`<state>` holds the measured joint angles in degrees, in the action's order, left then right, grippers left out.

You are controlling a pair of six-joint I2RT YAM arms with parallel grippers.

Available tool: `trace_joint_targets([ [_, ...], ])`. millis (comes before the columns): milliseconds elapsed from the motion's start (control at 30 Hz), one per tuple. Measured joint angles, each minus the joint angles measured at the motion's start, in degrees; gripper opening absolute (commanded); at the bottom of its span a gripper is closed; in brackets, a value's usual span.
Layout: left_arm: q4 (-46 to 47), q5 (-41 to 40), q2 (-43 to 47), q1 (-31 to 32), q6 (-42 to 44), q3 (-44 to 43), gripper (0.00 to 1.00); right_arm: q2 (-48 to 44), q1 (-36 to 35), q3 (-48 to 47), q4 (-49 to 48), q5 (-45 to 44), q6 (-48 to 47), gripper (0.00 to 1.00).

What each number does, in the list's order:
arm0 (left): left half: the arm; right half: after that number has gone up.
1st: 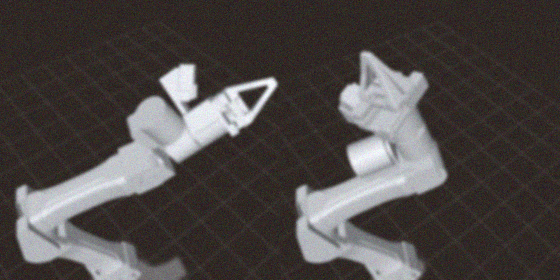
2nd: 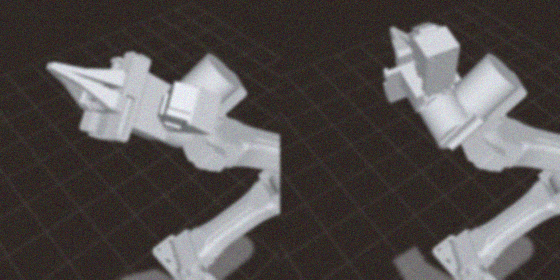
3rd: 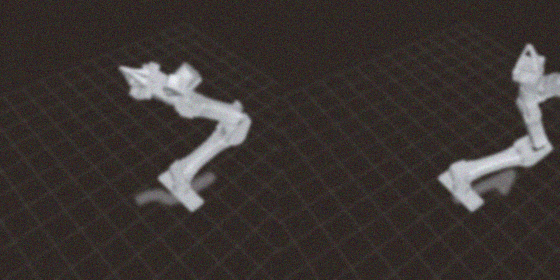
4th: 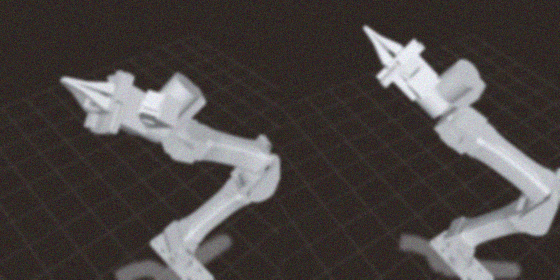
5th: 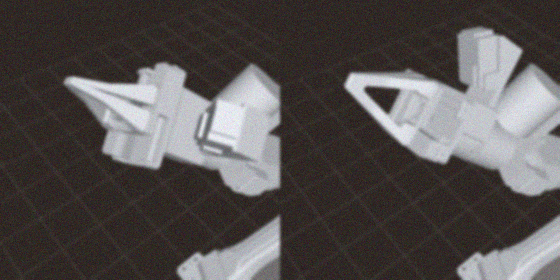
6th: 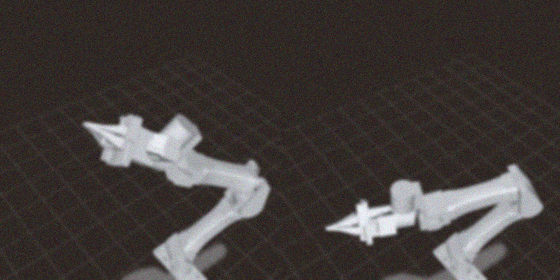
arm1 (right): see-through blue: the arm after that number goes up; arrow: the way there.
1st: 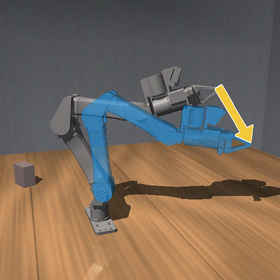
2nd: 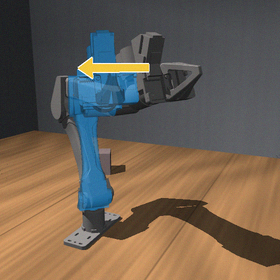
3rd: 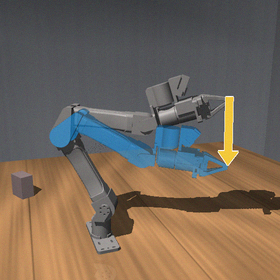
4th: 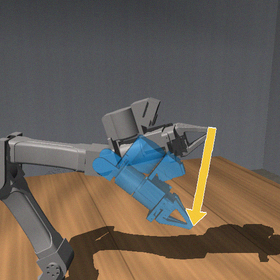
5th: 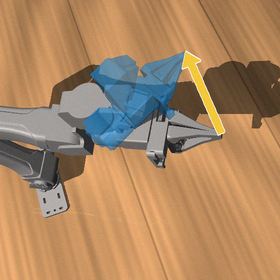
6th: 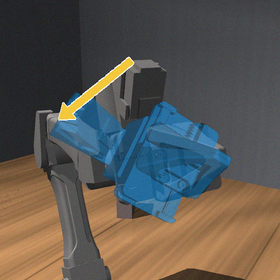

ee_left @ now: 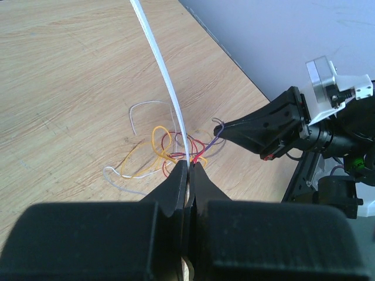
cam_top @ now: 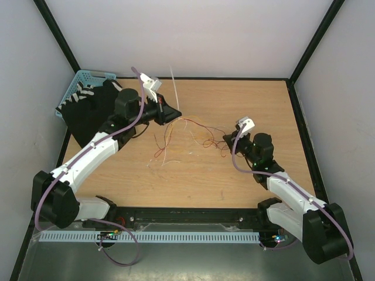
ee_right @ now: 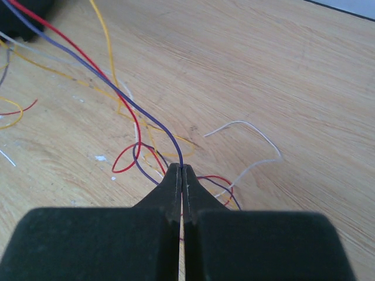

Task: Zip-tie the wires
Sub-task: Adjust the cable at the center of the board.

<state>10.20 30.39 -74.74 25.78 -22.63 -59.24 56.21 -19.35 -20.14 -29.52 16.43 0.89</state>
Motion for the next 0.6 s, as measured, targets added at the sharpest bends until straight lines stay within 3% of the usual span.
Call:
trace_joint_targets([
  [600, -0.5, 0.0, 0.0, -0.4, 0.2, 0.0, 0.0, 0.0, 5.5, 0.0, 5.6, -7.3, 4.0, 0.0],
])
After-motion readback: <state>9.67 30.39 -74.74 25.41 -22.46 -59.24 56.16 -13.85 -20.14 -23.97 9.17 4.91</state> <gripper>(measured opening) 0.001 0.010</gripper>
